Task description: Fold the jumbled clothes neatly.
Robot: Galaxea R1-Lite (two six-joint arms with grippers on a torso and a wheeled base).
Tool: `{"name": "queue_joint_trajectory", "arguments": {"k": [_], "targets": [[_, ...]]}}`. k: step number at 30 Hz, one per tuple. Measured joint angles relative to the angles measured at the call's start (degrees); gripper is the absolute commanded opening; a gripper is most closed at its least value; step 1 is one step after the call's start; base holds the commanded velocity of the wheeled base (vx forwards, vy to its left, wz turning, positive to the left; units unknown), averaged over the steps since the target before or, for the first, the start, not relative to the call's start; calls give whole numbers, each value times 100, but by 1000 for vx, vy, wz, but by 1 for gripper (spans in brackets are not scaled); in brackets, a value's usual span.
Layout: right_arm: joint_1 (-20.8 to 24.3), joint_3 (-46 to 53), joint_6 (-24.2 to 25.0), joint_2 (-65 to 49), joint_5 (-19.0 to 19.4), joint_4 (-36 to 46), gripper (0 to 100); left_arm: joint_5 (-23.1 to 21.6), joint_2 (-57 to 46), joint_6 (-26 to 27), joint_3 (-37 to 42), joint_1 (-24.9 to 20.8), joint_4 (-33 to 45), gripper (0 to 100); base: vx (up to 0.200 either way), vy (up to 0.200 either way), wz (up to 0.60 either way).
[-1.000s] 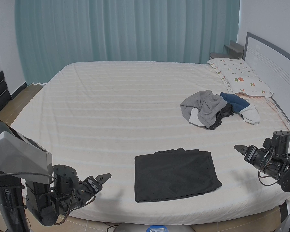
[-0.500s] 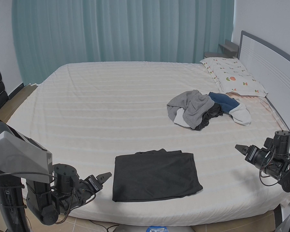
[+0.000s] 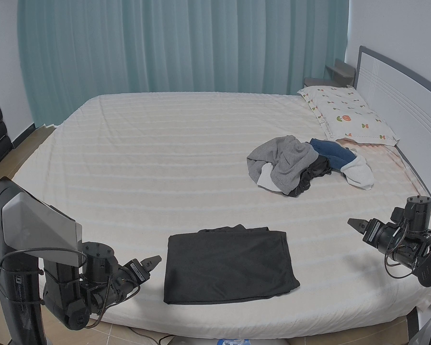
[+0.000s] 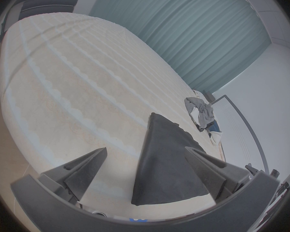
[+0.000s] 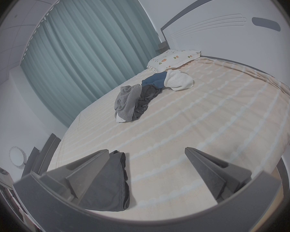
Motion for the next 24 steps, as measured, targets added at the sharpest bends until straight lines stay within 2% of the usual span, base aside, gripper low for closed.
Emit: {"name": "queue_joint_trajectory", "arguments": {"k": [11,24], "targets": [[102,35,40,48,27,-15,100,-83,230,183,-411,51,0,100,0,0,0],[265,11,79,91,35,-28,100,-227,844,556,-1221,-224,0,100,0,0,0]]}}
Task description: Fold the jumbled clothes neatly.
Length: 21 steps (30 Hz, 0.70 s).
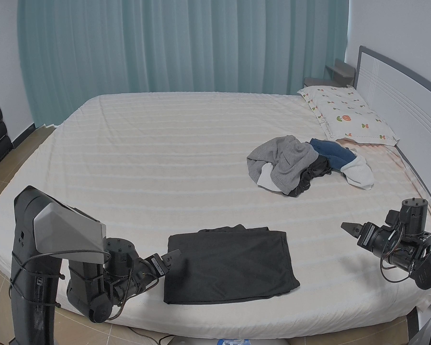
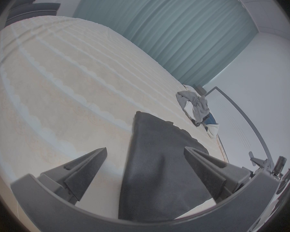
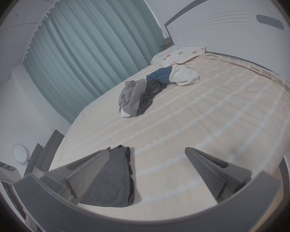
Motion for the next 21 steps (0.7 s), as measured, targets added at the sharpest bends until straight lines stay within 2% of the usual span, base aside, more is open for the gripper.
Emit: {"name": "queue_joint_trajectory", "arguments": {"k": [5,13,14,21], "targets": [[5,0,9,5,-2,-9,100,29,129,49,-99,-193,2,100,0,0,0],[-2,15,13,16,94,-9,100,54,226,74,-232,-250,0,100,0,0,0],[-2,15,13,18,96,-7,100,54,236,77,-239,-258,0,0,0,0,0],[-13,13,29,33,104,-9,100,65,276,240,-300,-295,110,0,0,0,0]]}}
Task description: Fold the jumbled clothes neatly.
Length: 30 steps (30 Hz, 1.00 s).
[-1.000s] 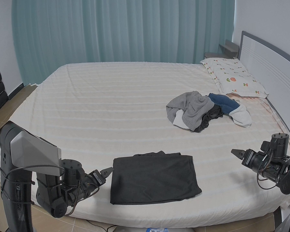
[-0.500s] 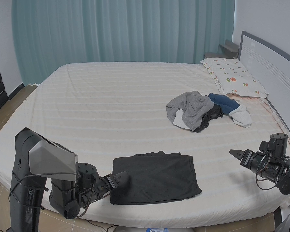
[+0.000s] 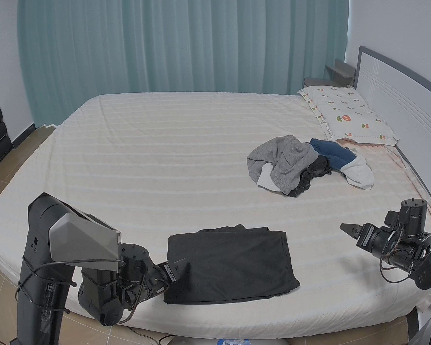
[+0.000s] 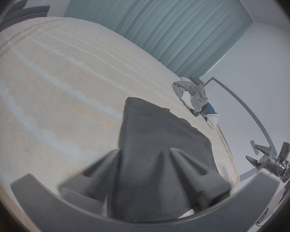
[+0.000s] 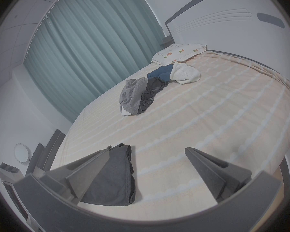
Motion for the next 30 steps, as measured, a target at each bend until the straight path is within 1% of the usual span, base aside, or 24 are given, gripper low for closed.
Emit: {"name": "queue_joint_trajectory", "arguments": {"k": [4,7,12,15,18,30], "targets": [[-6,1,72,-2,0,0,100,24,13,6,-17,-5,7,0,0,0,0],[-4,1,102,0,1,0,100,143,11,1,-5,4,5,0,0,0,0],[0,1,105,0,4,0,100,652,11,113,-6,11,-28,0,0,0,0],[0,1,105,0,4,0,100,725,10,255,22,1,-48,0,0,0,0],[0,1,105,0,1,0,100,740,5,272,37,0,-50,0,0,0,0],[-15,4,112,-2,0,0,100,745,-43,268,149,72,-59,0,0,200,0]]}}
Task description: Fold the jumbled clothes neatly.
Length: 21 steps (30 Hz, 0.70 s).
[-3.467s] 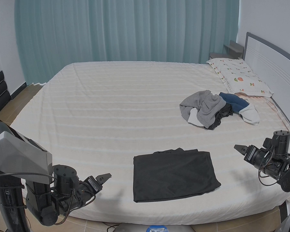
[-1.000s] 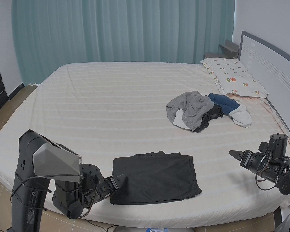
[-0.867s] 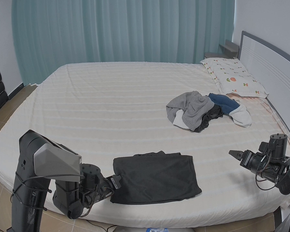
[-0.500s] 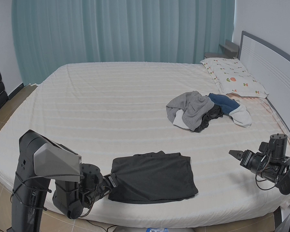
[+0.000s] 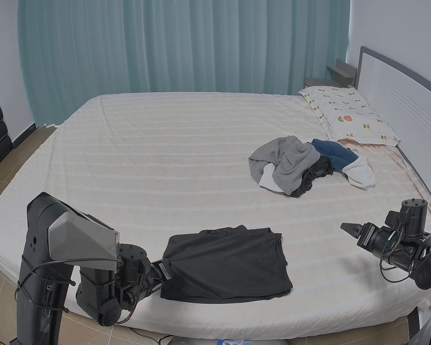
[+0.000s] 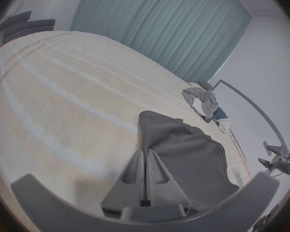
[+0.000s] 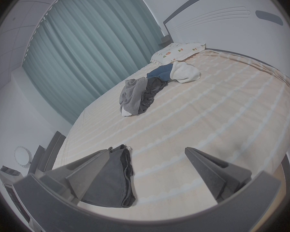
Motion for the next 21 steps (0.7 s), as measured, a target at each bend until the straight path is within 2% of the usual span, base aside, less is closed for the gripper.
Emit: {"name": "queue_joint_trajectory", "arguments": {"k": [21], "targets": [[37,-15,-5,0,0,1,100,-5,-200,-54,400,513,-51,0,0,200,0]]}}
